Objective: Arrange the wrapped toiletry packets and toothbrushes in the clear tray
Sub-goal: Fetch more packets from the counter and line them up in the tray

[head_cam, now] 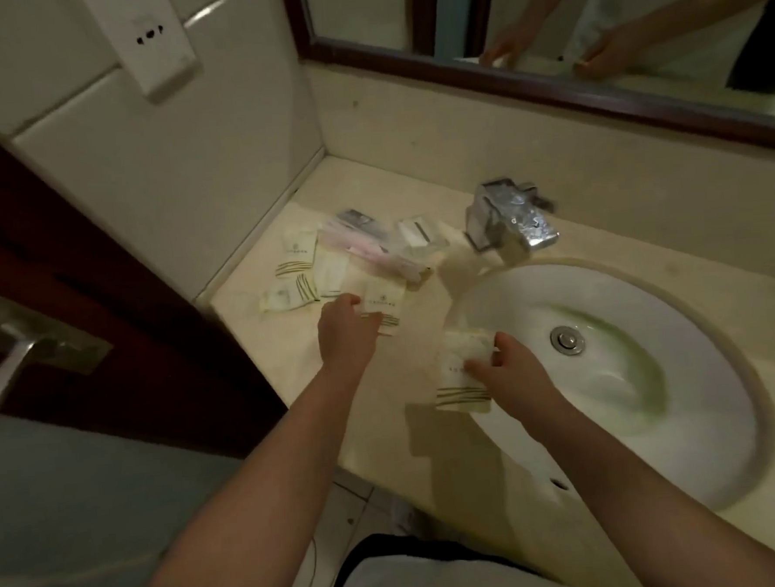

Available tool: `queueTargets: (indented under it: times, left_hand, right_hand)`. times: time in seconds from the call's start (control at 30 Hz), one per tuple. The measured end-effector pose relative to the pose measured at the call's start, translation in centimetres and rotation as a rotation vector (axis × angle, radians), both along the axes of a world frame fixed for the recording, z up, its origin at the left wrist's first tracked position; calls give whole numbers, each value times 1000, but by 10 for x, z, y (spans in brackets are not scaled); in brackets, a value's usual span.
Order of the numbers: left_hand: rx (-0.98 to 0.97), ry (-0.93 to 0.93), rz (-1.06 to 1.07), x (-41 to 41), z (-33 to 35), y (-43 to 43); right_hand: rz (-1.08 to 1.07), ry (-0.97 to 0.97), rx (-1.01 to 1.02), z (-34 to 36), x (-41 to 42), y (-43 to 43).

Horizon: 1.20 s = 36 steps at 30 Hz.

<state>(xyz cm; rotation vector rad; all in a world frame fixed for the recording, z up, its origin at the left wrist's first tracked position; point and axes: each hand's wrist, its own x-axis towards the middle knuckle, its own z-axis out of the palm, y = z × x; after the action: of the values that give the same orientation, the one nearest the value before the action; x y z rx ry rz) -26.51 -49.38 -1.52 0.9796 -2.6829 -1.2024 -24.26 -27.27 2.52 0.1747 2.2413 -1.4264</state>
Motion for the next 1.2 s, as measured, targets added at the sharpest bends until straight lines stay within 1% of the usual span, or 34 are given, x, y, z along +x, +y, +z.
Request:
queueTargets:
  times: [0.07,0.17,0.23,0.33,0.47,0.57,0.67,0.77,0.87,0.97,1.1,1.2]
  left_hand:
    - [-56,-54,-53,-20,-5,-5]
    - [-249,-161,-138,-40,-11,-3]
    - [-282,-209,-154,-50,-13,-3]
    - [-141,-222,-197,-58,-14,-7]
    - [-14,-148,-244,-48,1,-8]
    - [70,-111,-248,-28,21,9]
    - [230,-35,-224,-5,40,37]
    - [477,20,-245,16,56,84]
    - [619,11,-313,35,64,140]
    - [695,-21,-392,63,68,204]
    - [733,-45,-521,108,68,301]
    - [775,-83,-526,130,70,361]
  right_hand:
    - [-32,-15,1,-2,-9,-7]
    - [-20,-52,11,-5,-19,-9]
    - [-31,-66,35,-6,-25,-6]
    - [-99,-86,16,-7,-25,3]
    - [-199,-96,-37,-9,-18,16]
    - [-261,-91,-63,-11,-4,31]
    - [-314,-100,-100,-7,11,51]
    - [-375,-71,-144,4,33,81]
    - [-426,41,-215,15,65,124]
    - [-469,90,-262,21,109,183]
    - [-565,54,-277,23,174,281]
    - [-621,23,-260,22,210,343]
